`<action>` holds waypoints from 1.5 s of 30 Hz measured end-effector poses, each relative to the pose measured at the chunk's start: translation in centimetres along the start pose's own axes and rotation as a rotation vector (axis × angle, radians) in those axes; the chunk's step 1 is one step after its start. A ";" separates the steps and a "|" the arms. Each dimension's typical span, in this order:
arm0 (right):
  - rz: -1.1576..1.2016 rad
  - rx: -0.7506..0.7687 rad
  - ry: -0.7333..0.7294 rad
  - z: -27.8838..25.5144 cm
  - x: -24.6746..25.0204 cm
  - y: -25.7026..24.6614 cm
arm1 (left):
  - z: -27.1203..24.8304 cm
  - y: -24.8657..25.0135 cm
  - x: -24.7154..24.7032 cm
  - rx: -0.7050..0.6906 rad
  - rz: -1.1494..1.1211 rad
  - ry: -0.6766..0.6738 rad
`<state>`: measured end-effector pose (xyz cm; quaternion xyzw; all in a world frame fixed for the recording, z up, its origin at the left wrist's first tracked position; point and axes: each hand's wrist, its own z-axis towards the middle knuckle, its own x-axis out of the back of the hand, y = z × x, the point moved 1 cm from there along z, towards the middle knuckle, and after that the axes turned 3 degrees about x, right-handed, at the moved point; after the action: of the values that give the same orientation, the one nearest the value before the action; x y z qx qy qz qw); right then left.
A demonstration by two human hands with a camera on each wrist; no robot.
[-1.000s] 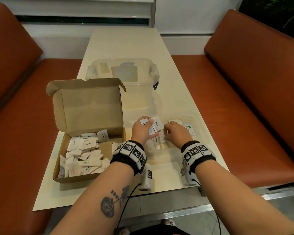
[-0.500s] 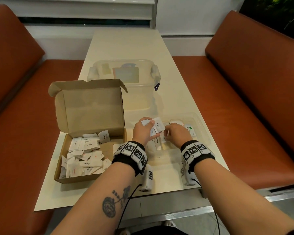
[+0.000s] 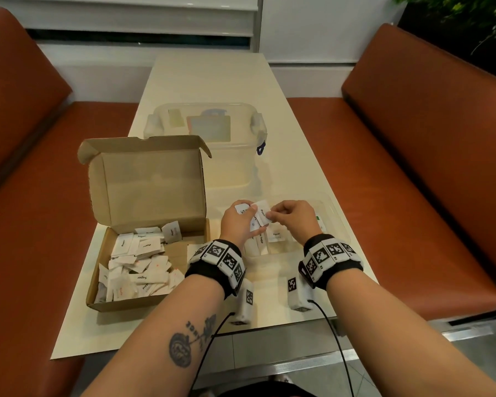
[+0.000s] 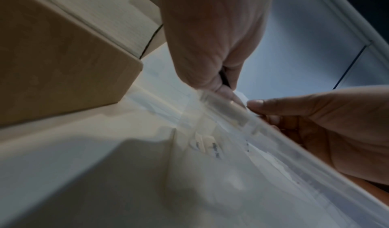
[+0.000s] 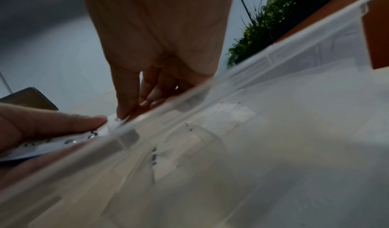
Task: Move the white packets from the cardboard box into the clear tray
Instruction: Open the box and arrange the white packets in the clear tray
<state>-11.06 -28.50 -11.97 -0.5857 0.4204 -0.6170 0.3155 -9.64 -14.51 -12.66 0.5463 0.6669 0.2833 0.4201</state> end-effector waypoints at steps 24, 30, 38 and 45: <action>-0.803 0.107 -0.285 0.1 0.5 0.7 | 0.3 -0.5 0.2 -0.058 0.080 0.011; -0.770 0.227 -0.214 -0.5 0.0 1.2 | 0.1 -0.3 0.2 -0.049 0.057 0.018; -0.822 0.226 -0.248 -0.2 -0.2 1.1 | -0.1 -0.1 -0.1 -0.025 0.021 0.006; -0.480 0.105 -0.036 0.0 0.0 0.9 | 0.1 -0.2 0.1 -0.050 0.049 -0.004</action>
<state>-11.20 -28.89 -12.79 -0.6625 0.2307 -0.6849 0.1971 -9.70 -14.47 -12.93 0.5523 0.6453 0.3089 0.4280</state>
